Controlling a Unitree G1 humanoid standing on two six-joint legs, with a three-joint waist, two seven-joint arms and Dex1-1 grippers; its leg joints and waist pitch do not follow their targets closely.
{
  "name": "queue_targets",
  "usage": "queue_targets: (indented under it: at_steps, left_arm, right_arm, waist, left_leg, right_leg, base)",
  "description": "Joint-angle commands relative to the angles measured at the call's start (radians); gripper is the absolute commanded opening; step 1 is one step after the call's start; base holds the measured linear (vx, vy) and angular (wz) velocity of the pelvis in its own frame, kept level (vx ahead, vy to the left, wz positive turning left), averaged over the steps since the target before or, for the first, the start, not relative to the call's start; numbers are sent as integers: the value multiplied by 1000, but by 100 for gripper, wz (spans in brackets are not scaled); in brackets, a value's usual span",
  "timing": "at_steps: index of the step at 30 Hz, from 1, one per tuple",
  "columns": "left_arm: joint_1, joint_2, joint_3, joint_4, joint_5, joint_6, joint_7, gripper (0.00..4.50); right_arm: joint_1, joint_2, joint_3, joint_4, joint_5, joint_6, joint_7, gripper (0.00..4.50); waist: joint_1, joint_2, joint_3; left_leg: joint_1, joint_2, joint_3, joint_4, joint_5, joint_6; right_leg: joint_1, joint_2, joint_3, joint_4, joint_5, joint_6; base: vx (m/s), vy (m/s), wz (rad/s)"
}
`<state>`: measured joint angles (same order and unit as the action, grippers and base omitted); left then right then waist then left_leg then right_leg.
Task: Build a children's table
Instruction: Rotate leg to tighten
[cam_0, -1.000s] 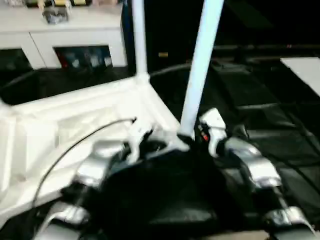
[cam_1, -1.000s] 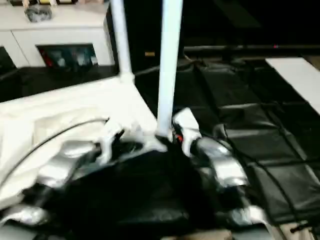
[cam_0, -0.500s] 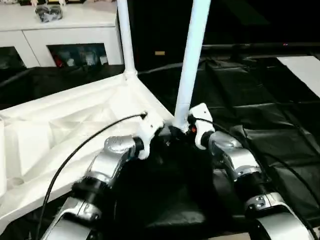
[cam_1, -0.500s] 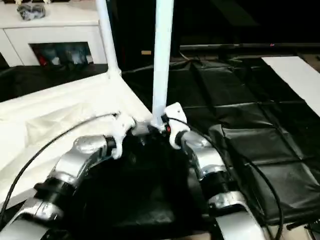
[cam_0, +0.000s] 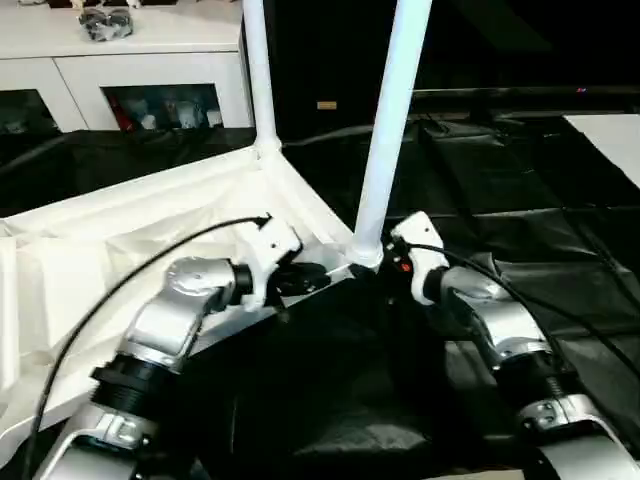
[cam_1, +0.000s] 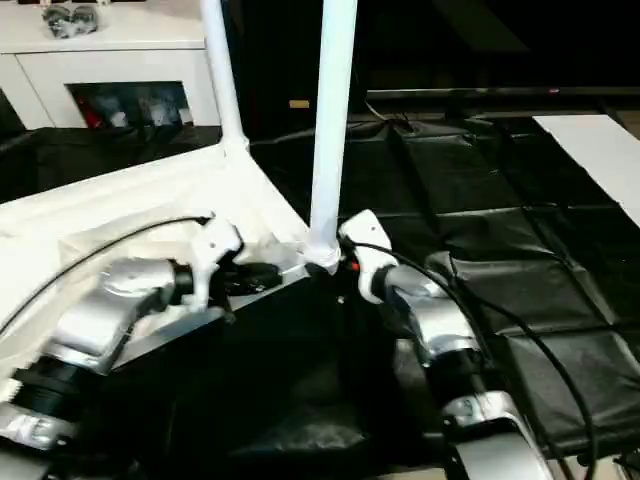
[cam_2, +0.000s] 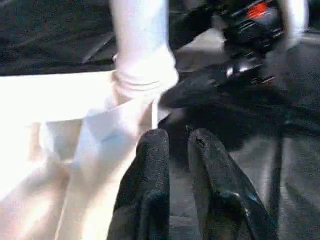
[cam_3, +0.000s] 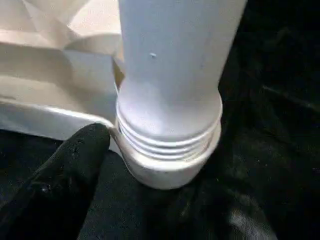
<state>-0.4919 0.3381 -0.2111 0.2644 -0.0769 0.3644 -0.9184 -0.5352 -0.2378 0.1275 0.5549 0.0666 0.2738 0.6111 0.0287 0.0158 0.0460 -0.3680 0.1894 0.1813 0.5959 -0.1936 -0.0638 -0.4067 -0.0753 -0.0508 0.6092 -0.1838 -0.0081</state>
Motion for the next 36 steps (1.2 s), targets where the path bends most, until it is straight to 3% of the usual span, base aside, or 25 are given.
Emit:
queue_targets:
  at_steps: [1, 5, 8, 9, 12, 13, 14, 16, 25, 32, 36]
  left_arm:
    - [-29, -16, -16, 48, 36, 10, 39, 115]
    - [-58, -54, -19, 119, 66, 10, 108, 154]
    - [-80, -68, -20, 162, 71, -1, 139, 154]
    - [-88, -72, -20, 177, 70, -4, 143, 154]
    - [-102, -79, -25, 213, 75, -3, 142, 154]
    - [-105, -81, -27, 224, 80, -6, 141, 154]
    - [-107, -83, -26, 233, 82, -7, 141, 154]
    - [-111, -88, -20, 253, 74, 1, 133, 154]
    - [-118, -68, -60, 282, 68, -11, 51, 68]
    - [-141, -52, -100, 334, 109, 15, 18, 8]
    - [-156, -56, -97, 364, 101, -5, -2, 3]
  right_arm:
    - [7, -3, 5, -27, -8, 10, 3, 450]
    - [10, -4, 6, -34, -11, 14, 4, 450]
    - [15, -9, 12, -41, -23, 11, -9, 450]
    - [17, -12, 17, -43, -31, 8, -14, 450]
    - [22, -19, 25, -45, -41, 6, -14, 450]
    - [25, -19, 27, -47, -41, 6, -12, 450]
    - [26, -20, 28, -49, -43, 5, -13, 450]
    - [30, -22, 27, -54, -43, 5, -13, 450]
    - [35, -25, 32, -61, -56, -2, -17, 450]
    - [35, -48, 40, -69, -67, -18, -1, 450]
    - [35, -67, 6, -95, -13, 10, 55, 450]
  waist:
    - [-1, -2, -58]
    - [4, -4, -62]
    - [4, -6, -61]
    - [3, 2, -61]
    - [4, -2, -60]
    - [5, 7, -61]
    - [3, 0, -61]
    - [2, 1, -60]
    - [3, 5, -61]
    - [3, 5, -60]
    - [4, 5, -60]
  left_leg:
    - [10, 32, -7, -71, -197, 21]
    - [6, 31, -9, -68, -160, 32]
    - [4, 30, -8, -67, -154, 39]
    - [7, 29, -7, -66, -161, 36]
    - [6, 29, -8, -67, -169, 35]
    - [8, 30, -9, -67, -174, 33]
    - [6, 29, -9, -67, -180, 33]
    - [6, 29, -9, -66, -182, 35]
    - [9, 32, -10, -68, -185, 34]
    - [8, 31, -10, -68, -187, 29]
    - [8, 29, -9, -66, -189, 40]
  right_leg:
    - [50, -53, 42, -73, -192, -225]
    - [56, -56, 41, -69, -144, -231]
    - [56, -55, 40, -69, -129, -237]
    - [54, -53, 40, -72, -132, -237]
    - [56, -55, 39, -73, -143, -239]
    - [55, -56, 40, -72, -148, -238]
    - [57, -55, 39, -73, -154, -235]
    - [56, -56, 39, -75, -161, -237]
    - [56, -56, 39, -72, -137, -251]
    - [58, -57, 40, -73, -146, -249]
    - [60, -57, 40, -74, -144, -250]
  base:
    - [0, 0, 0]
    - [0, 0, 0]
    - [0, 0, 0]
    - [0, 0, 0]
    - [0, 0, 0]
    - [0, 0, 0]
    - [0, 0, 0]
    - [0, 0, 0]
    - [0, 0, 0]
    - [0, 0, 0]
    - [0, 0, 0]
